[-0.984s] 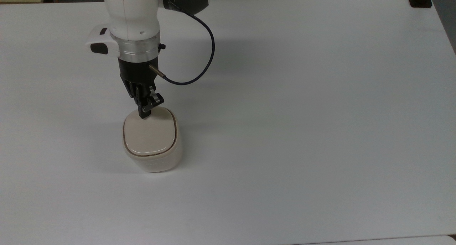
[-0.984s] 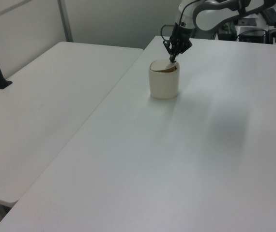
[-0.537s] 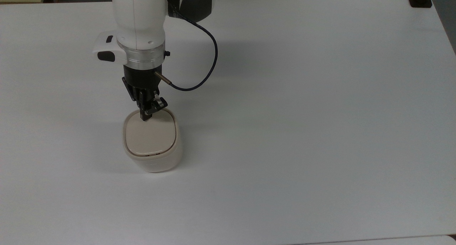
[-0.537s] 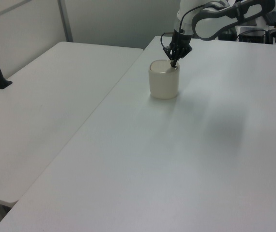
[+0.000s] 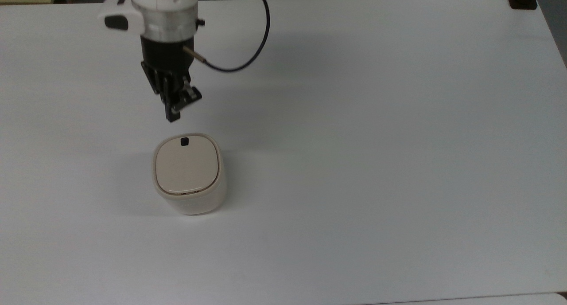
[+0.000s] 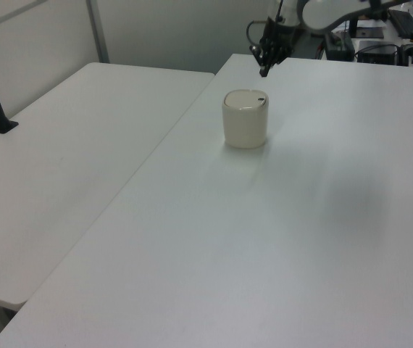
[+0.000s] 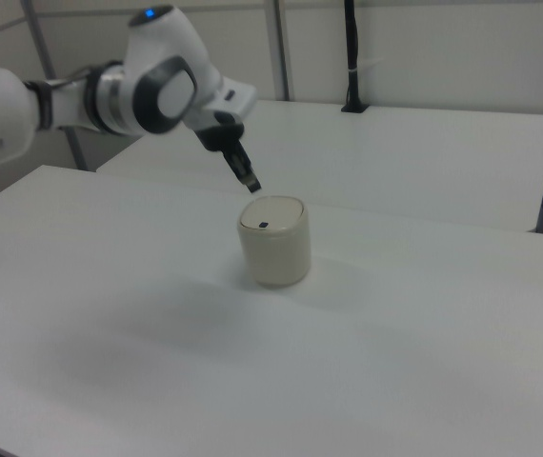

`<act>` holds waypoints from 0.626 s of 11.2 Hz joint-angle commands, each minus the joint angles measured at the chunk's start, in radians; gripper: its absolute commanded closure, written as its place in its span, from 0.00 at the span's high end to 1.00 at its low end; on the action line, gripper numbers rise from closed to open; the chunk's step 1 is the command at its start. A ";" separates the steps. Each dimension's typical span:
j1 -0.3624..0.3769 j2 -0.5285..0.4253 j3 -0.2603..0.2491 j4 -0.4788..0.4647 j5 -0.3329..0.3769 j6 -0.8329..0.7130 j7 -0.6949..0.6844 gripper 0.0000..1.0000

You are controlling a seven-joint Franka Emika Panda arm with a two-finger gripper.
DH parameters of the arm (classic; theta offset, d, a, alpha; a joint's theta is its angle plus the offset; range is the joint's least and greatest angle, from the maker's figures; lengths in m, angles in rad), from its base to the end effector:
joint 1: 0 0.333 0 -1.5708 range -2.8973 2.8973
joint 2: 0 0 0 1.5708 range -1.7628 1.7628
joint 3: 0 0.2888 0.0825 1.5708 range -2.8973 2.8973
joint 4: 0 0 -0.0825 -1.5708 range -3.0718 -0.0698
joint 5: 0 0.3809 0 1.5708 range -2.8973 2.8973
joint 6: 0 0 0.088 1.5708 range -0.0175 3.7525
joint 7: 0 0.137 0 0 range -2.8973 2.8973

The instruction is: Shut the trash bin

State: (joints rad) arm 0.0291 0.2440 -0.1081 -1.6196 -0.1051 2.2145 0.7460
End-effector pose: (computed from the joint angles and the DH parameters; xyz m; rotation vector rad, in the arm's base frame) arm 0.6659 -0.0531 0.4653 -2.8602 1.1574 -0.5795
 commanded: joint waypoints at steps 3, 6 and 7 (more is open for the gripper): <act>0.048 -0.219 0.015 -0.028 0.036 -0.312 -0.033 1.00; 0.094 -0.281 0.015 -0.045 0.056 -0.449 -0.151 1.00; 0.098 -0.298 0.015 -0.058 0.068 -0.466 -0.175 1.00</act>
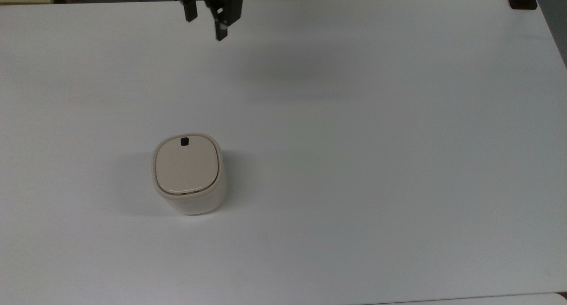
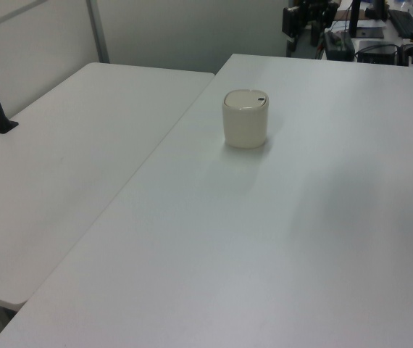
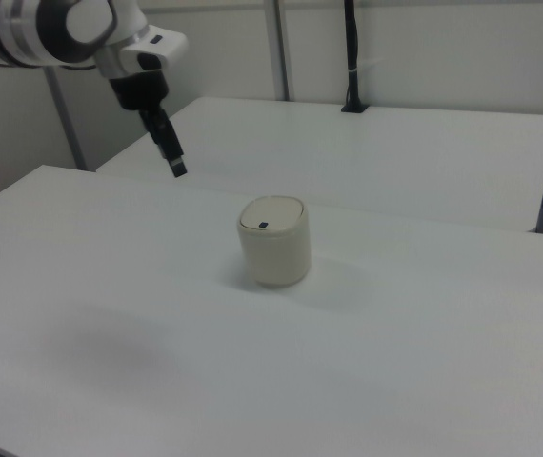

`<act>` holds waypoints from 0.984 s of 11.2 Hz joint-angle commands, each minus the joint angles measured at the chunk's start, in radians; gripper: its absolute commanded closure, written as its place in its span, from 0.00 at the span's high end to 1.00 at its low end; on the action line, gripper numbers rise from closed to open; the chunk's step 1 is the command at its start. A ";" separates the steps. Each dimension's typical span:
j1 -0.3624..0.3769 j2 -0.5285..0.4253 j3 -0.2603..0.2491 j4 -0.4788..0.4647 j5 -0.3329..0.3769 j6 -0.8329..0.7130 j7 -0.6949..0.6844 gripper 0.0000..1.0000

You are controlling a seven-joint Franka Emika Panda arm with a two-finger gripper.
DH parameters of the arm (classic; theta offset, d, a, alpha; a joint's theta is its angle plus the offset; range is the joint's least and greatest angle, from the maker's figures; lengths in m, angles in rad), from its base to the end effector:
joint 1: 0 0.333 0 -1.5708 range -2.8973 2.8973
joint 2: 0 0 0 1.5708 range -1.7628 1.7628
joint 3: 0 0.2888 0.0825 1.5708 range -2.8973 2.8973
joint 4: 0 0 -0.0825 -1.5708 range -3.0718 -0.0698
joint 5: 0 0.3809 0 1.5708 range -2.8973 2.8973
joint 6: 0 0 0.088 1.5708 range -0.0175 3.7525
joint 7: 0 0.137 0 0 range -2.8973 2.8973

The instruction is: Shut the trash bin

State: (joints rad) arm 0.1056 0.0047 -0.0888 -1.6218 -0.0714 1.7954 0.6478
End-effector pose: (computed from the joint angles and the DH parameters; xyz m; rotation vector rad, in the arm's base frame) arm 0.5786 0.0017 0.5626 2.9673 -0.9521 0.2857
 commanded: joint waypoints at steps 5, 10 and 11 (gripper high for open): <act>0.000 -0.083 -0.003 -0.089 0.039 -0.038 -0.440 1.00; -0.066 -0.018 0.053 -0.024 0.038 -0.048 -0.637 1.00; -0.063 -0.022 0.053 -0.026 0.039 -0.048 -0.616 1.00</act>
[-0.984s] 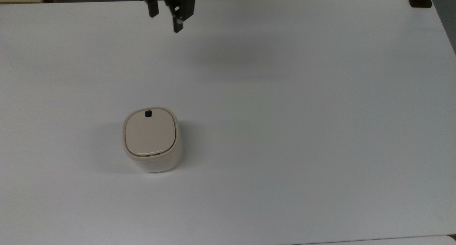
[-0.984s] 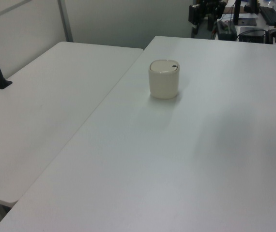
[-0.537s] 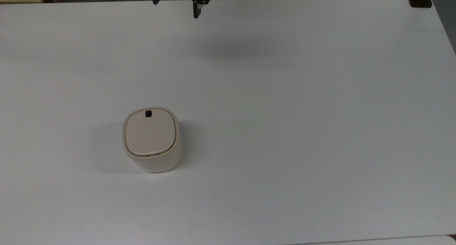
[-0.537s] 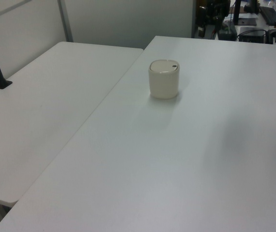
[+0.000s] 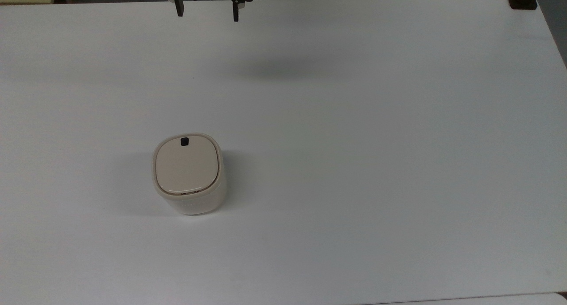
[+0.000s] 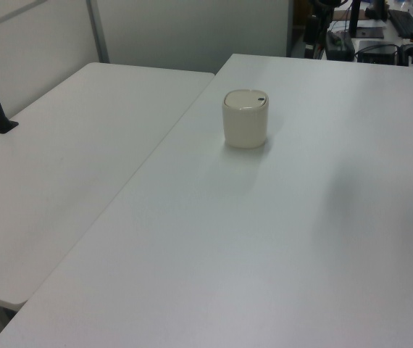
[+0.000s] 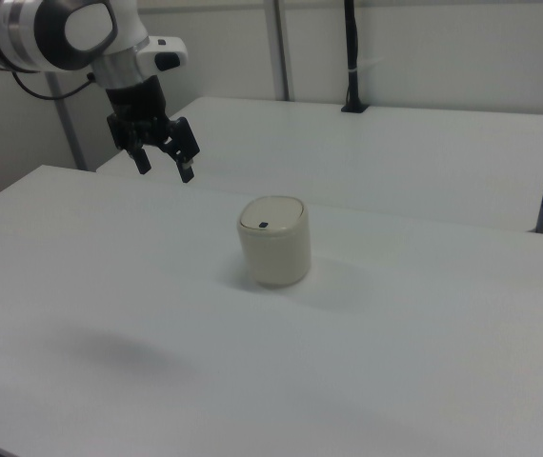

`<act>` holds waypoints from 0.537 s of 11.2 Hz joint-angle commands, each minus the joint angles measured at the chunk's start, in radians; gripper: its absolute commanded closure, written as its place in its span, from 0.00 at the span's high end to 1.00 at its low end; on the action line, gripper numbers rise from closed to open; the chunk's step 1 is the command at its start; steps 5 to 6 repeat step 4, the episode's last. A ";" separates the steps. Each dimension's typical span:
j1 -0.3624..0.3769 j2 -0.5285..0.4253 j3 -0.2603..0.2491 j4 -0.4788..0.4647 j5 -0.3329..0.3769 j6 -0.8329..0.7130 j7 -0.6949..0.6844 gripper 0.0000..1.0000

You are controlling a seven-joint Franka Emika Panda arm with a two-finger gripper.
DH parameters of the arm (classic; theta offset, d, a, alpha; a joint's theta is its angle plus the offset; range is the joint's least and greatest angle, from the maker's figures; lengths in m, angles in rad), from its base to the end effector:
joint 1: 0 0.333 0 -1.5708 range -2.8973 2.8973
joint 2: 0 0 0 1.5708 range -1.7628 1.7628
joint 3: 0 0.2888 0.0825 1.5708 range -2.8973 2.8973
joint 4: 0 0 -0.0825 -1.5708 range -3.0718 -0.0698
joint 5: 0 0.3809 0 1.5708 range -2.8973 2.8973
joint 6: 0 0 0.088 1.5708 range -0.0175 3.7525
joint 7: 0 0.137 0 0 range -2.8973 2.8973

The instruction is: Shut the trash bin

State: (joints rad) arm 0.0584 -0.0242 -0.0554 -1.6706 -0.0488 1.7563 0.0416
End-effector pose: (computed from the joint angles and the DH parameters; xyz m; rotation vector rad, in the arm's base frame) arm 0.5641 -0.0044 0.5508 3.0919 -0.0499 0.1716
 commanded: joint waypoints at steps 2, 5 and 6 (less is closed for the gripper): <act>-0.011 0.006 0.019 0.022 0.015 -0.009 0.007 1.00; -0.011 0.006 0.019 0.022 0.015 -0.029 0.001 1.00; -0.011 0.006 0.019 0.022 0.015 -0.029 0.001 1.00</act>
